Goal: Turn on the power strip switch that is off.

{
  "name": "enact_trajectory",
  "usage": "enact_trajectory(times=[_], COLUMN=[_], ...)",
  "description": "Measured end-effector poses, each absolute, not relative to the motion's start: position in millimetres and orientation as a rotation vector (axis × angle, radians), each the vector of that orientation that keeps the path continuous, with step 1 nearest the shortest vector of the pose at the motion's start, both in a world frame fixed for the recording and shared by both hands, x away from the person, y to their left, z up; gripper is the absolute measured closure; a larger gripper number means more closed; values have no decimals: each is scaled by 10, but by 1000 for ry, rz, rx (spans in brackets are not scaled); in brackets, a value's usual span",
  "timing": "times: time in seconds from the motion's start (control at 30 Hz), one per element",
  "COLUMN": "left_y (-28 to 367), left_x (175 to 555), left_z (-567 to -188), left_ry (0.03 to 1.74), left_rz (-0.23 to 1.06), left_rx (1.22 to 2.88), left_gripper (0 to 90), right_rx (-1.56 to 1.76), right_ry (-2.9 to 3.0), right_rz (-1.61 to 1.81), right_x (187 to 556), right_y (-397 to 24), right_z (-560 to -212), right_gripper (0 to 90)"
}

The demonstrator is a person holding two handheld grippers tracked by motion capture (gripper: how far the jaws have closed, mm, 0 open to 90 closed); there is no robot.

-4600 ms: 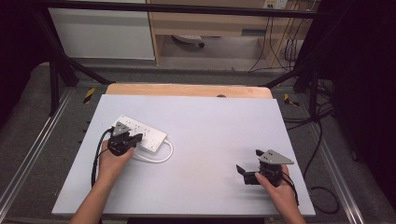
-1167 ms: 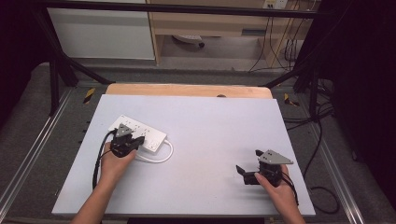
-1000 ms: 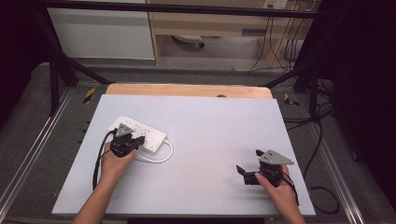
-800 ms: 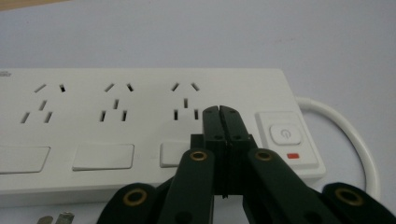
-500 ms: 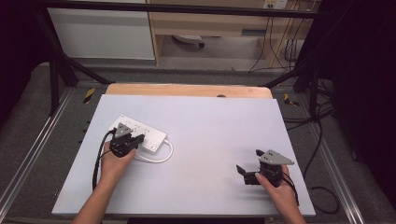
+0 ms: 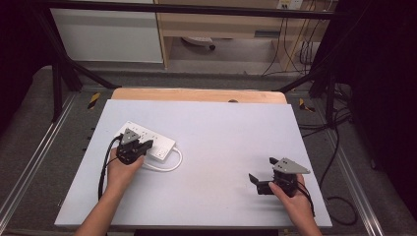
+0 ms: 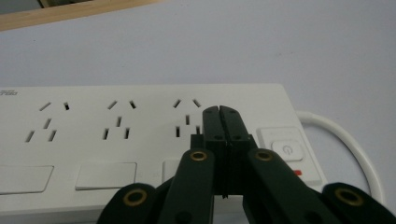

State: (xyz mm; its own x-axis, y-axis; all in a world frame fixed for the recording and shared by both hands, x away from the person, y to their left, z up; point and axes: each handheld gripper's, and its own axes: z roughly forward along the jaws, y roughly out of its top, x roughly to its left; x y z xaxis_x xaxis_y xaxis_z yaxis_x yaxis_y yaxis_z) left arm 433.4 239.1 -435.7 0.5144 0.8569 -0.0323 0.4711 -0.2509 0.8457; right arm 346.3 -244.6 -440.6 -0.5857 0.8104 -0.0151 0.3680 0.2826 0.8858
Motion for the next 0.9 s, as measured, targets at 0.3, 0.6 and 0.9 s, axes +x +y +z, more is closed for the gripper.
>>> enact_trajectory(times=[0.3,0.6,0.9], left_y=[2415,2432,2420], left_x=[4346,4365,4346], left_z=[-4226,-4140,-4088], left_ry=[1074,1068,1070], left_rz=[599,629,637], left_rx=[1841,1775,1725], left_gripper=[900,727,490], right_rx=[1038,1029,1027], right_ry=[2088,2101,2105], right_rz=[1276,1269,1257], right_x=[3449,3453,3459], right_y=[-2433,-2407,-2401], right_z=[-4386,-4395,-4404], right_gripper=[25,25,25])
